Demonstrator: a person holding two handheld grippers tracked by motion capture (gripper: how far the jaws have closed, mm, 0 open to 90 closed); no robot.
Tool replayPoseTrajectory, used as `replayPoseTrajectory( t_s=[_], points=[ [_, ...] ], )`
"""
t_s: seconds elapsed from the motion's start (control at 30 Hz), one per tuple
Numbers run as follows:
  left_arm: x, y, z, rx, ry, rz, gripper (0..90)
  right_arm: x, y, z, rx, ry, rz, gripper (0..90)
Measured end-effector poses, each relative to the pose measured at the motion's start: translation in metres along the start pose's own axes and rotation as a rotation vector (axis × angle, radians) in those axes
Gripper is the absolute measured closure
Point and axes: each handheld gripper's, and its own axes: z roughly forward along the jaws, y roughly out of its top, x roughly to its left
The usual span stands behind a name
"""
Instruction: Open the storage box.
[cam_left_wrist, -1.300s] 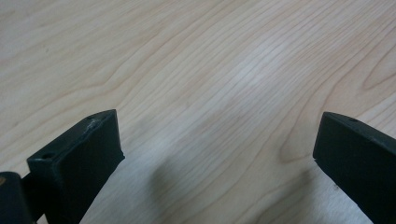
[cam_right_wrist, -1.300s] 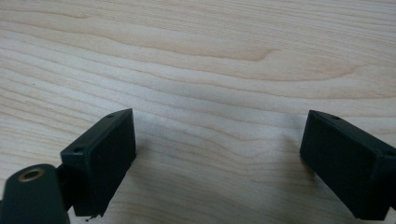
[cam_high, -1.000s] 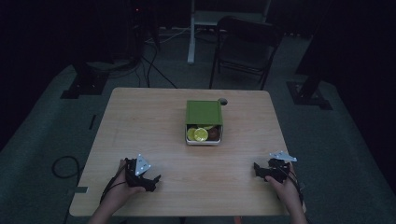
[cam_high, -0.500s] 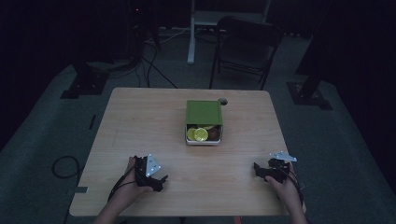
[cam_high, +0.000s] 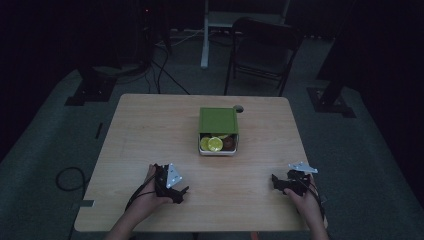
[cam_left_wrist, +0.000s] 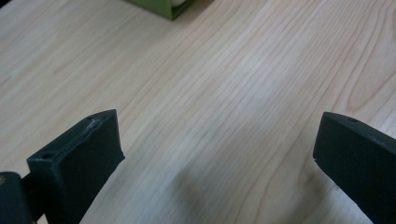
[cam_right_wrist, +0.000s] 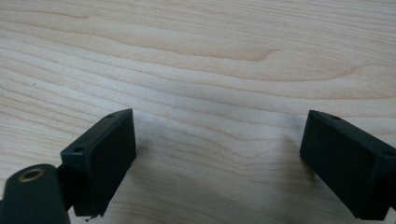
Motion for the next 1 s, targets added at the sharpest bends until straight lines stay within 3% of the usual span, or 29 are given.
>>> replayPoseTrajectory(
  t_s=[0.5, 0.73, 0.83, 0.87, 1.0],
  points=[
    [-0.013, 0.025, 0.014, -0.032, -0.006, 0.082, 1.3, 0.000, 0.000, 0.000, 0.000, 0.000, 0.000, 10.2],
    [-0.023, 0.042, 0.023, -0.067, 0.001, 0.162, 1.3, 0.000, 0.000, 0.000, 0.000, 0.000, 0.000, 10.2],
    [-0.024, 0.044, 0.024, -0.070, 0.003, 0.171, 1.3, 0.000, 0.000, 0.000, 0.000, 0.000, 0.000, 10.2],
    [-0.028, 0.051, 0.026, -0.079, 0.025, 0.217, 1.3, 0.000, 0.000, 0.000, 0.001, 0.000, 0.000, 10.2],
    [-0.031, 0.057, 0.029, -0.100, 0.047, 0.250, 1.3, 0.000, 0.000, 0.000, 0.000, 0.000, 0.000, 10.2]
  ],
)
